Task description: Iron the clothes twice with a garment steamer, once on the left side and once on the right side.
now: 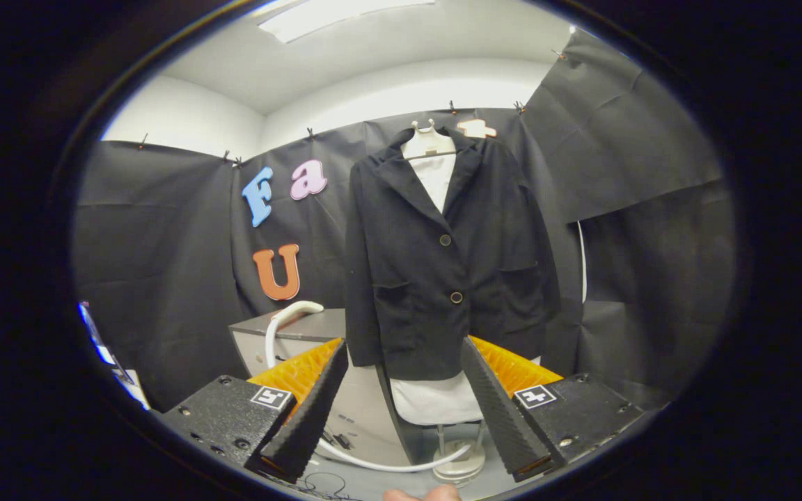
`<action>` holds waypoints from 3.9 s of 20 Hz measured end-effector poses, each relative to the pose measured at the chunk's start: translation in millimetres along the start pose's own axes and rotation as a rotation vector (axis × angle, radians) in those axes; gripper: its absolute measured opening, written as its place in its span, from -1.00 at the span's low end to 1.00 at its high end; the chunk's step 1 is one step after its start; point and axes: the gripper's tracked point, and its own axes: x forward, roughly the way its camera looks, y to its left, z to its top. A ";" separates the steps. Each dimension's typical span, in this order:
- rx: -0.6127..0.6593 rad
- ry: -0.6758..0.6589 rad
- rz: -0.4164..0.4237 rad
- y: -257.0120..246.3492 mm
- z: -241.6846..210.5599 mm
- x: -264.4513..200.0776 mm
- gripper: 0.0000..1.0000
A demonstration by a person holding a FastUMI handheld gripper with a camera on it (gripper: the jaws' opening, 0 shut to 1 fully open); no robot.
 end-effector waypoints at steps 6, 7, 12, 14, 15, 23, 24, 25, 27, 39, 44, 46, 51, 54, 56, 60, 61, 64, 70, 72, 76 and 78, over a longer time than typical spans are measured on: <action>-0.019 0.061 -0.015 25.4 -13.2 0.9 1.00; -0.007 0.069 -0.009 34.5 -12.9 2.2 1.00; -0.027 0.043 0.013 81.3 4.0 26.0 1.00; -0.050 0.023 0.039 102.0 17.8 38.3 1.00; -0.058 0.016 0.056 112.3 26.1 46.5 1.00; -0.027 0.097 0.250 203.1 43.5 166.0 1.00; -0.024 0.119 0.281 216.9 39.1 186.5 1.00; -0.026 0.141 0.314 231.0 34.7 206.9 1.00; -0.045 0.207 0.363 255.3 17.3 245.3 1.00; 0.008 0.521 0.408 362.4 -57.6 426.1 1.00; -0.067 0.591 0.295 366.7 -87.1 469.3 1.00; -0.093 0.627 0.260 368.5 -98.1 481.6 1.00; -0.106 0.715 0.170 367.6 -122.1 494.6 0.83; -0.084 0.761 0.133 369.5 -132.6 496.1 0.75; -0.067 0.785 0.113 371.8 -138.6 494.9 0.66; -0.086 0.781 0.082 378.9 -142.8 496.6 0.39; -0.096 0.764 0.078 379.0 -141.7 497.5 0.31; -0.104 0.754 0.069 382.1 -140.6 495.0 -0.10; -0.061 0.687 0.153 388.7 -109.9 474.6 -0.32; -0.050 0.649 0.170 385.2 -92.1 461.1 -0.34; -0.061 0.541 0.202 376.2 -39.2 423.0 -0.34; -0.051 0.483 0.238 369.7 -8.3 403.2 -0.34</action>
